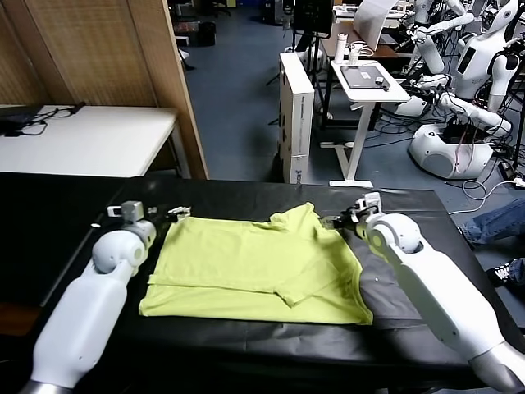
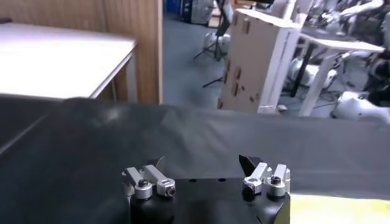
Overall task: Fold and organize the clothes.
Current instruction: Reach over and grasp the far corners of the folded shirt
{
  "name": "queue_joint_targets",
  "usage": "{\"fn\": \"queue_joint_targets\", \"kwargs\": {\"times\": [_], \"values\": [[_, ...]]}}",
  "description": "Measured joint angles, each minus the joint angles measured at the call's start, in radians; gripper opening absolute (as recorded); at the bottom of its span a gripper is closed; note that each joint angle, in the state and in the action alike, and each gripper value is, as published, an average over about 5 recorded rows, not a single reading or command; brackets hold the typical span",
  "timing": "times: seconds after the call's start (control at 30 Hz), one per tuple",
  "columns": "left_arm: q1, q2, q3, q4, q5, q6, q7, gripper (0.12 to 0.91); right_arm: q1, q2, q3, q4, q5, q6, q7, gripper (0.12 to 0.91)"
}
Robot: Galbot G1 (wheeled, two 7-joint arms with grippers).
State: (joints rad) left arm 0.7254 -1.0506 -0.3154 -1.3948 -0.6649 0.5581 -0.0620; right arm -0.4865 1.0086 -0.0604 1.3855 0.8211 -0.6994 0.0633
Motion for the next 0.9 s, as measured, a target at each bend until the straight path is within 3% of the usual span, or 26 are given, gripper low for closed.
{"fn": "queue_joint_targets", "kwargs": {"times": [0.33,0.6,0.77,0.9], "values": [[-0.009,-0.009,0.002,0.032,-0.012,0.015,-0.003,0.902,0.01,0.027,-0.009,-0.044,-0.016,0.002,-0.003,0.907],[-0.008,-0.016,0.008,0.047,-0.011,0.019,-0.001,0.835,0.011,0.043,-0.019,-0.06,-0.028,0.003,-0.004,0.883],[-0.005,-0.015,0.008,0.048,-0.014,0.018,0.003,0.771,0.012,0.051,-0.026,-0.067,-0.032,0.004,-0.005,0.718],[-0.002,-0.014,0.008,0.048,-0.013,0.015,0.011,0.616,0.012,0.06,-0.027,-0.07,-0.037,0.005,-0.006,0.556]]}}
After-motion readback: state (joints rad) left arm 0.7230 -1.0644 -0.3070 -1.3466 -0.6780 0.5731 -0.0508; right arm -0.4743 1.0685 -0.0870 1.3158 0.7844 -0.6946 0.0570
